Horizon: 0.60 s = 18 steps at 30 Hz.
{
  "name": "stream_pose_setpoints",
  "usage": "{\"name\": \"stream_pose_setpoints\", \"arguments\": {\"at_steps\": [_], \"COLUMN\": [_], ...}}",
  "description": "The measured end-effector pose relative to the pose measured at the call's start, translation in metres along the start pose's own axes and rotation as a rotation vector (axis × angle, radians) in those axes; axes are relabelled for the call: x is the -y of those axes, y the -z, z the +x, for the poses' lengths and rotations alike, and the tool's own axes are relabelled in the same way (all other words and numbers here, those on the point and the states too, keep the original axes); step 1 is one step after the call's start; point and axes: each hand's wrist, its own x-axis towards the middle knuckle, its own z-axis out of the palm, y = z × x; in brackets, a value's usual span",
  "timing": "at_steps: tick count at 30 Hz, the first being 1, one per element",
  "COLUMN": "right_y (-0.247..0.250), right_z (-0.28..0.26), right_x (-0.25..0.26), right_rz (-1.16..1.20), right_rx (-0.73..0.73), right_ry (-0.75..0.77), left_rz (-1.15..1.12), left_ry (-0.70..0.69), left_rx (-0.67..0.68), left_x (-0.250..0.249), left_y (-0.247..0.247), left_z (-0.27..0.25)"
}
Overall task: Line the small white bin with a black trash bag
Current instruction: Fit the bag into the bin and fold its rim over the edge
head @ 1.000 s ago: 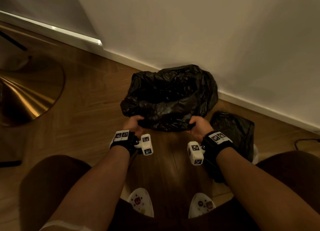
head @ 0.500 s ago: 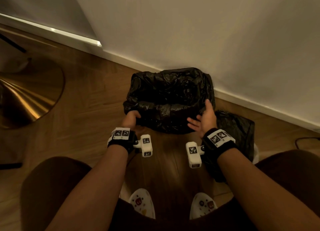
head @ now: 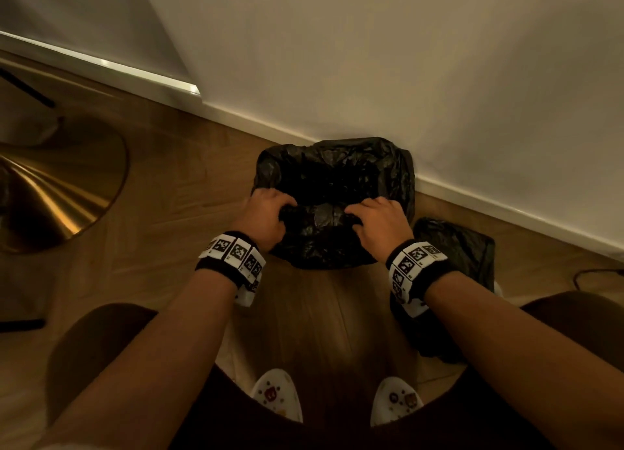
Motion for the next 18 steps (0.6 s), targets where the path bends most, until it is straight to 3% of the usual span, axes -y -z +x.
{"name": "stream_pose_setpoints", "arguments": {"at_steps": [5, 9, 18], "right_y": [0.004, 0.016, 0.020], "right_z": [0.006, 0.014, 0.018], "right_x": [-0.005, -0.005, -0.011], "right_rz": [0.009, 0.094, 0.140], "right_rx": [0.000, -0.047, 0.014], "right_ry": [0.028, 0.030, 0.021], "left_rz": [0.152, 0.149, 0.043], "left_ry": [0.007, -0.012, 0.022], "left_rx": [0.052, -0.015, -0.002], "left_x": [0.002, 0.001, 0.001], "left_y": [0.007, 0.017, 0.017], "left_z": [0.007, 0.014, 0.007]}}
